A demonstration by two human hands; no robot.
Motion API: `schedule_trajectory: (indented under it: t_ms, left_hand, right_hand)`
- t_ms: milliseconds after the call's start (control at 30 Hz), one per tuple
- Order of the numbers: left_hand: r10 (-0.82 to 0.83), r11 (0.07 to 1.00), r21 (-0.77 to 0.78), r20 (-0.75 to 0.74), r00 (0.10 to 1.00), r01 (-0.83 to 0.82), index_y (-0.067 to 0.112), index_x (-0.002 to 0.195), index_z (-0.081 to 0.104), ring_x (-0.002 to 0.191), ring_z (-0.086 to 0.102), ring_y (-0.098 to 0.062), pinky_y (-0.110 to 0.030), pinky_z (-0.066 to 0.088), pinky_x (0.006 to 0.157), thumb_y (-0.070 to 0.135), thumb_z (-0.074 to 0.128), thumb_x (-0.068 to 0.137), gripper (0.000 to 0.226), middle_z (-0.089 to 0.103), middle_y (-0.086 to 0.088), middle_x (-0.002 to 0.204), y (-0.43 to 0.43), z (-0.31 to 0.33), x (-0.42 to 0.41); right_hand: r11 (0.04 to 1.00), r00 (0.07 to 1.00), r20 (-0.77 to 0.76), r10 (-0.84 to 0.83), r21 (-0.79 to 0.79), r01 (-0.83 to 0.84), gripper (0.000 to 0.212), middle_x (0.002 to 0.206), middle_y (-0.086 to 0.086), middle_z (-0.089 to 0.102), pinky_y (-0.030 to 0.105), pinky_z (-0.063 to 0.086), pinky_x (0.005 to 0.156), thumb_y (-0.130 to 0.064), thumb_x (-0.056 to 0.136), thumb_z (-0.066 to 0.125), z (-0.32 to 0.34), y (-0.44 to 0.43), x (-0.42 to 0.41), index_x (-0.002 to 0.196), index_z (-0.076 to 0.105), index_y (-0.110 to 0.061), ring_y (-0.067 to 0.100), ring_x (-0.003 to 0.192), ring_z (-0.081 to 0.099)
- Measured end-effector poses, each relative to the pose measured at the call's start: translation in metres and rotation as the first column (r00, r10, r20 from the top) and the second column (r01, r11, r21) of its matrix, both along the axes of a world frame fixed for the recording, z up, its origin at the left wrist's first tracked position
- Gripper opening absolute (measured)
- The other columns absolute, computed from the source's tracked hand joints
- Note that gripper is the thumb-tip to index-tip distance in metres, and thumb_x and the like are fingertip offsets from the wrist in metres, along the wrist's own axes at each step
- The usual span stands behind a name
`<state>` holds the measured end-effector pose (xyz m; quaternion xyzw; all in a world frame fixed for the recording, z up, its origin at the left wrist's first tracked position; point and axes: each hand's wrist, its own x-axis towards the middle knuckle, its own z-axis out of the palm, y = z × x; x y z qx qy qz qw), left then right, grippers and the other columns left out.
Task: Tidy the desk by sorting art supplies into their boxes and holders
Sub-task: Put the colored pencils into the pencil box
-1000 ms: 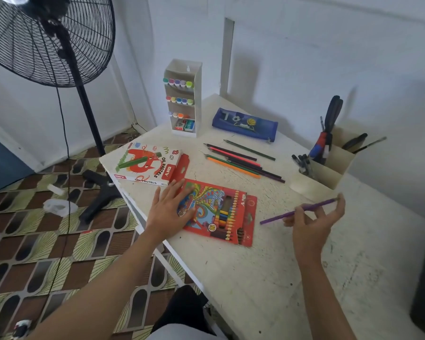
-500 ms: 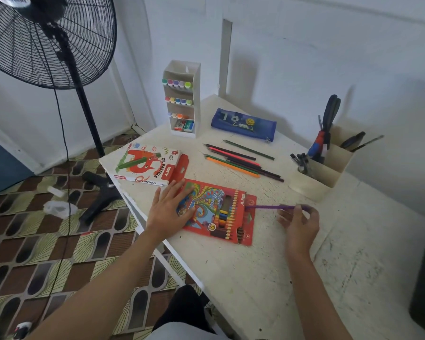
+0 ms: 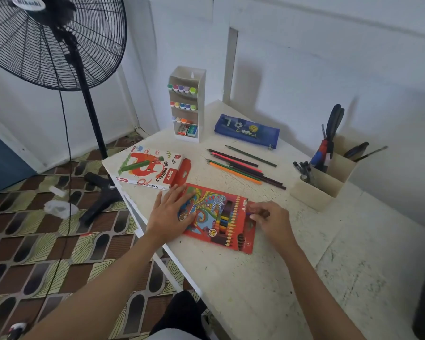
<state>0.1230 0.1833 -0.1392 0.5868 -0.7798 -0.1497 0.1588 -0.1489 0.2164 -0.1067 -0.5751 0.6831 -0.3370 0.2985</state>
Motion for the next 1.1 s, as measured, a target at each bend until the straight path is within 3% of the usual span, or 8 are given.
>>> schedule_trajectory:
  t_ms: [200,367,567,733,900,967,1033,1100]
  left_hand:
    - [0.008,1.000,-0.030,-0.020,1.000,-0.009,0.038,0.143,0.033,0.145,0.010,-0.012,-0.042,0.000,0.118,0.073,0.025,0.077,0.076,0.024,0.008,0.155,-0.001,-0.003,0.000]
    - [0.009,1.000,-0.026,-0.014,1.000,-0.009,0.039,0.144,0.030,0.145,0.008,-0.010,-0.041,-0.002,0.117,0.073,0.025,0.077,0.075,0.023,0.009,0.155,-0.001,-0.003,0.001]
    - [0.015,1.000,-0.010,-0.004,1.000,-0.015,0.041,0.145,0.027,0.145,0.003,-0.007,-0.037,-0.006,0.116,0.074,0.022,0.076,0.077,0.019,0.011,0.156,0.000,-0.003,0.001]
    - [0.025,1.000,0.000,0.001,1.000,-0.025,0.040,0.145,0.026,0.144,-0.002,-0.005,-0.036,-0.010,0.116,0.075,0.021,0.075,0.078,0.016,0.012,0.156,0.001,0.000,-0.001]
    - [0.009,1.000,-0.017,0.024,1.000,-0.009,0.041,0.147,0.021,0.141,-0.011,-0.001,-0.033,-0.014,0.115,0.085,0.010,0.074,0.086,0.011,0.014,0.157,0.001,-0.002,0.001]
    - [0.003,1.000,-0.014,0.030,1.000,-0.003,0.041,0.147,0.020,0.142,-0.010,-0.001,-0.032,-0.015,0.114,0.085,0.010,0.074,0.085,0.010,0.014,0.157,0.001,-0.002,0.000]
    - [0.007,1.000,-0.013,0.022,1.000,-0.007,0.040,0.147,0.022,0.142,-0.008,-0.002,-0.031,-0.014,0.115,0.077,0.018,0.077,0.079,0.012,0.013,0.157,0.000,-0.001,0.000]
    - [0.004,1.000,-0.015,0.008,1.000,-0.004,0.039,0.146,0.026,0.143,-0.005,-0.003,-0.033,-0.011,0.117,0.073,0.021,0.078,0.076,0.014,0.013,0.157,0.000,-0.001,-0.001]
  right_hand:
    - [0.999,1.000,0.010,0.025,0.025,-0.025,0.029,0.077,-0.011,0.064,0.002,0.042,0.066,0.004,0.080,0.067,0.001,-0.002,0.007,0.100,0.067,-0.017,-0.003,0.076,0.059]
    - [0.998,0.998,-0.018,0.056,0.023,-0.055,0.023,0.077,-0.027,0.059,0.026,0.049,0.087,0.000,0.078,0.071,-0.004,-0.003,0.010,0.094,0.067,-0.015,-0.007,0.079,0.059]
    - [0.960,0.973,0.020,0.232,0.156,-0.232,0.018,0.085,-0.006,0.065,0.007,0.042,0.061,-0.005,0.089,0.060,0.009,-0.019,-0.002,0.095,0.063,-0.022,0.003,0.081,0.058]
    - [0.997,0.997,-0.030,0.075,0.022,-0.074,0.026,0.090,0.002,0.064,0.010,0.038,0.059,0.001,0.094,0.045,0.026,-0.063,-0.015,0.102,0.065,-0.013,0.006,0.069,0.054]
    - [0.996,0.992,-0.108,-0.072,-0.056,0.066,0.035,0.125,0.012,0.053,0.030,0.047,0.090,0.002,0.093,0.045,0.016,-0.103,-0.017,0.125,0.054,-0.007,0.026,0.106,0.057]
    - [0.994,0.982,-0.172,-0.083,-0.088,0.069,0.042,0.136,0.013,0.045,0.030,0.038,0.104,0.006,0.091,0.043,0.007,-0.110,-0.015,0.132,0.048,-0.004,0.027,0.122,0.048]
    - [0.995,0.962,-0.265,-0.067,-0.094,0.043,0.053,0.148,0.012,0.032,0.030,0.030,0.108,0.008,0.090,0.041,0.002,-0.117,-0.013,0.142,0.036,-0.004,0.026,0.134,0.033]
    - [0.998,0.926,-0.376,-0.046,-0.060,0.025,0.058,0.154,0.007,0.022,0.036,0.036,0.103,0.005,0.091,0.041,0.000,-0.123,-0.013,0.146,0.027,-0.007,0.027,0.135,0.030]
